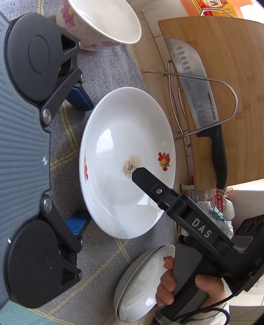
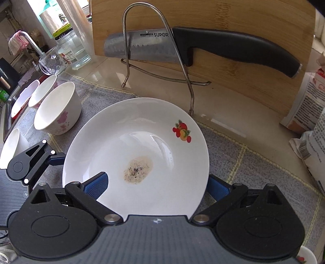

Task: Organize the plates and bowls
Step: 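Move the right gripper to the rim of a brown-stained white plate, then close the right gripper on the stained plate's rim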

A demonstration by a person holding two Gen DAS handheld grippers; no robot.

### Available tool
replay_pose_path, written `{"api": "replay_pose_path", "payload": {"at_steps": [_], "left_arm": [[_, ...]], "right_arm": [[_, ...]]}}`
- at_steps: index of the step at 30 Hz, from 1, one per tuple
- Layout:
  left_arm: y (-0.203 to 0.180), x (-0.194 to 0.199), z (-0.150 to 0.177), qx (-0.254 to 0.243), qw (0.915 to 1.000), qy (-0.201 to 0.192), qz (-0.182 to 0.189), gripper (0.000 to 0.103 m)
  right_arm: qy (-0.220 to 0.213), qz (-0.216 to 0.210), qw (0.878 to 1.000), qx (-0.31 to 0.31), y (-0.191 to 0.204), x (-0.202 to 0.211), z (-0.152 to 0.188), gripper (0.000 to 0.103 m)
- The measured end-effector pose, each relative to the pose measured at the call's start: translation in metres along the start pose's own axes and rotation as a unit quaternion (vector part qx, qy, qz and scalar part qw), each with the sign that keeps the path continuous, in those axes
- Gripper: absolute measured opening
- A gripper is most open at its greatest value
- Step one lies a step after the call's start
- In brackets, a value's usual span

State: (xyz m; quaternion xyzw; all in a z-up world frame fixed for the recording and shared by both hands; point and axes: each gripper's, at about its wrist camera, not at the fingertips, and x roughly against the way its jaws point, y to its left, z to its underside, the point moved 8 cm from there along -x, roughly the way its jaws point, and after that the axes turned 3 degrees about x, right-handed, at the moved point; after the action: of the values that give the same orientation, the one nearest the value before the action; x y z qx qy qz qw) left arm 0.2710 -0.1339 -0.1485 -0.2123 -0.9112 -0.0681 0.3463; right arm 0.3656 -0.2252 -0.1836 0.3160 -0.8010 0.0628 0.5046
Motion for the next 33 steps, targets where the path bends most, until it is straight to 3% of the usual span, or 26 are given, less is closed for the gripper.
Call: {"api": "replay_pose_path", "payload": {"at_steps": [8,33], "left_arm": [[0.000,0.001,0.001,0.002,1.0000,-0.005,-0.002,0.103],[-0.005,0.004,-0.004,-0.031,0.9994,-0.014,-0.008,0.102]], "right_arm": [[0.002,-0.042,0.999,-0.004,-0.005,-0.010,-0.017,0.103],[0.018,-0.083,0.996,0.030,-0.005,-0.020,-0.040,0.103]]}}
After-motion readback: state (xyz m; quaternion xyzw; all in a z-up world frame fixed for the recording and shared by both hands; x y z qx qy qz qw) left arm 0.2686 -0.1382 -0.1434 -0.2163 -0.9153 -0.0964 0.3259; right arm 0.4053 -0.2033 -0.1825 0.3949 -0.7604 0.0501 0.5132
